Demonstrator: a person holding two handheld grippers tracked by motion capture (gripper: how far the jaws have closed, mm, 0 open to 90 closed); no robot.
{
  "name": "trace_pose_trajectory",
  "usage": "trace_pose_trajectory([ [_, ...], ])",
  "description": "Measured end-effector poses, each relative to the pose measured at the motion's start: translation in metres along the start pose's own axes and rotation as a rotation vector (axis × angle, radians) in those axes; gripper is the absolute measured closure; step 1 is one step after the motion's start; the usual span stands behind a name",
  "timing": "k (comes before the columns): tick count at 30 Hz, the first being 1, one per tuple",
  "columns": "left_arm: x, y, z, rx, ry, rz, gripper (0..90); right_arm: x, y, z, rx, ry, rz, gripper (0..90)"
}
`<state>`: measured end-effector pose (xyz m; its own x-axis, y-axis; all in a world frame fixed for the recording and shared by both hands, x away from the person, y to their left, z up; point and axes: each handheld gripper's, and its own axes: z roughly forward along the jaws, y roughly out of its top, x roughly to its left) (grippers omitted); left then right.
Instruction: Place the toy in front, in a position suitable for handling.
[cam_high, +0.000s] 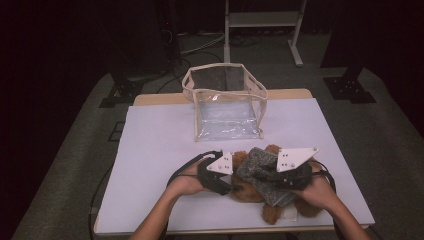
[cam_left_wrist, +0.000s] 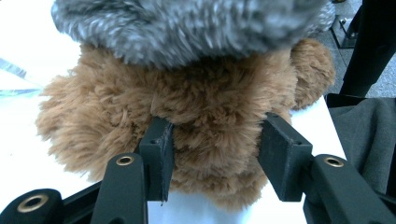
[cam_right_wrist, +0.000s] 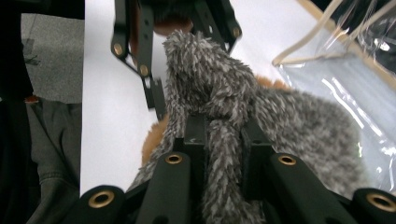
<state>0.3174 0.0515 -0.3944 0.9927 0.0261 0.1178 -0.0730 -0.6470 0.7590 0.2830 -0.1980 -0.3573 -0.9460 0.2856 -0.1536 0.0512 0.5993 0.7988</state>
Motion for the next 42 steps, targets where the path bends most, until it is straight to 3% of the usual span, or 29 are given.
trace_pose_trajectory([
  [3, -0.001, 0.0, -0.004, -0.007, 0.0, 0.004, 49.0, -0.003, -0.013, -0.006, 0.02, -0.016, 0.019, 76.1],
  [10, -0.004, 0.009, -0.006, -0.004, 0.006, 0.041, 48.9, -0.005, -0.025, -0.017, 0.061, -0.054, 0.03, 76.2],
  [16, -0.003, 0.01, -0.005, 0.007, 0.031, 0.044, 48.5, -0.012, -0.022, -0.011, 0.064, -0.063, 0.026, 76.2],
  [20, -0.002, 0.013, -0.007, -0.012, 0.039, 0.048, 49.0, -0.028, -0.022, -0.009, 0.045, -0.071, 0.07, 76.3],
  [23, 0.0, 0.014, -0.001, 0.011, 0.055, 0.052, 49.3, -0.03, -0.02, -0.008, 0.043, -0.074, 0.078, 76.4],
  [28, 0.008, 0.011, 0.001, -0.02, 0.078, 0.005, 50.5, -0.023, -0.013, -0.013, -0.012, -0.065, 0.088, 76.5],
  [31, 0.009, 0.01, 0.001, -0.024, 0.082, -0.006, 50.3, -0.01, -0.009, -0.011, -0.012, -0.06, 0.039, 76.5],
  [32, 0.009, 0.01, 0.001, -0.023, 0.082, -0.009, 50.3, -0.002, -0.01, -0.006, 0.03, -0.074, -0.005, 76.5],
  [37, 0.006, 0.012, -0.002, -0.032, 0.075, 0.001, 49.8, -0.006, -0.022, -0.011, 0.05, -0.08, 0.012, 76.8],
  [42, 0.004, 0.014, -0.002, -0.029, 0.08, 0.014, 49.5, -0.016, -0.032, -0.018, 0.035, -0.077, 0.067, 77.3],
])
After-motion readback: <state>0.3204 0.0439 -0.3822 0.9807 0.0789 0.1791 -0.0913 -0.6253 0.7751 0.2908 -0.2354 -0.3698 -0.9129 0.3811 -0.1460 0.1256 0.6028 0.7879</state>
